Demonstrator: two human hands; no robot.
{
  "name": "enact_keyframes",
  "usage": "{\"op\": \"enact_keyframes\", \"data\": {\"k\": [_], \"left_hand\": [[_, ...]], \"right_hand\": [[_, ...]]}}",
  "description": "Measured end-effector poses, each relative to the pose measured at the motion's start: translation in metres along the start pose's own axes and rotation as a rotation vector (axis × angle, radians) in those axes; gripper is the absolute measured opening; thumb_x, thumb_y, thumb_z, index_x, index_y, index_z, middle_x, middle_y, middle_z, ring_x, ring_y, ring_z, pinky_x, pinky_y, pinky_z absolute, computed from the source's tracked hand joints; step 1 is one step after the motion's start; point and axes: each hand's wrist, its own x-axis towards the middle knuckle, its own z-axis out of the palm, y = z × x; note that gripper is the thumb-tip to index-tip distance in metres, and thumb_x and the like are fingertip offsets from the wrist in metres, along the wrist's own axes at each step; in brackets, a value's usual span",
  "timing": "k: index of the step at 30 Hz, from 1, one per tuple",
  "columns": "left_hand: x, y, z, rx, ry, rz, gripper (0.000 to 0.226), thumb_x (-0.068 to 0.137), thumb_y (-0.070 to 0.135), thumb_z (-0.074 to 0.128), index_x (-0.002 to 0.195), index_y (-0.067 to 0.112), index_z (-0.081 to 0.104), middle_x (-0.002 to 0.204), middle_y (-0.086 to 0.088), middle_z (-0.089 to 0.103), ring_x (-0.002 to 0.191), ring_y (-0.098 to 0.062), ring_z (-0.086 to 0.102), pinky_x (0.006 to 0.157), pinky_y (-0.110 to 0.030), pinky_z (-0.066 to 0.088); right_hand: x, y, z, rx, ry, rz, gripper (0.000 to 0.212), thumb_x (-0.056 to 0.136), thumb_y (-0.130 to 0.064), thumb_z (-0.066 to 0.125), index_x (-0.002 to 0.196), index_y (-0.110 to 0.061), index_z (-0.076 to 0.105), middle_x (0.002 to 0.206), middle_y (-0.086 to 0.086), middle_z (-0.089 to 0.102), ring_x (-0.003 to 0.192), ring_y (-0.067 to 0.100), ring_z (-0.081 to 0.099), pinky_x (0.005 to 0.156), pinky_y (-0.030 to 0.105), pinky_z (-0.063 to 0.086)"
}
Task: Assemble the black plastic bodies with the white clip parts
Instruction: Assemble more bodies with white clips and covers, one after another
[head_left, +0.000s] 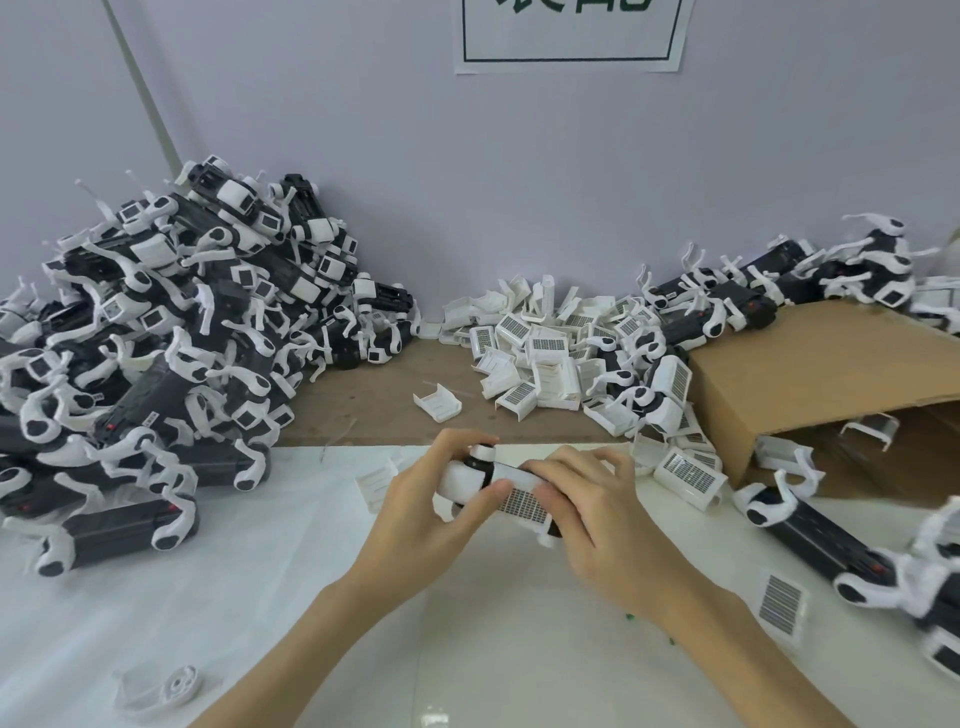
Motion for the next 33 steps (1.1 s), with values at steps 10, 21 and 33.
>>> {"op": "enact_keyframes", "data": {"k": [10, 21, 33], "left_hand": [[0.005, -0.004, -0.009, 0.307, 0.109, 0.2, 0.06, 0.071, 0.064, 0.087, 0.112, 0.021, 0.075, 0.113, 0.006, 0.052, 0.107, -0.017, 0.054, 0.096, -0.019, 0.042], [0.003, 0.01, 0.009, -0.2, 0.254, -0.338, 0.044, 0.07, 0.059, 0.088, 0.091, 0.026, 0.067, 0.077, 0.001, 0.074, 0.067, -0.018, 0.074, 0.055, -0.028, 0.057], [0.002, 0.005, 0.004, -0.269, 0.098, -0.328, 0.055, 0.086, 0.076, 0.055, 0.113, 0.029, 0.066, 0.099, 0.008, 0.072, 0.093, -0.014, 0.065, 0.08, -0.018, 0.05]], "right_hand": [[-0.003, -0.005, -0.006, 0.718, -0.029, 0.332, 0.03, 0.112, -0.029, 0.044, 0.113, -0.028, 0.074, 0.106, -0.002, 0.073, 0.111, 0.018, 0.066, 0.084, 0.043, 0.061], [-0.001, 0.003, 0.015, 0.606, -0.054, 0.293, 0.039, 0.106, -0.028, 0.056, 0.145, -0.035, 0.052, 0.139, -0.017, 0.06, 0.123, 0.0, 0.059, 0.103, 0.013, 0.043], [0.004, 0.013, 0.009, 0.847, 0.11, 0.281, 0.032, 0.098, -0.035, 0.066, 0.129, -0.028, 0.067, 0.126, -0.011, 0.073, 0.121, 0.01, 0.067, 0.103, 0.027, 0.053]]}}
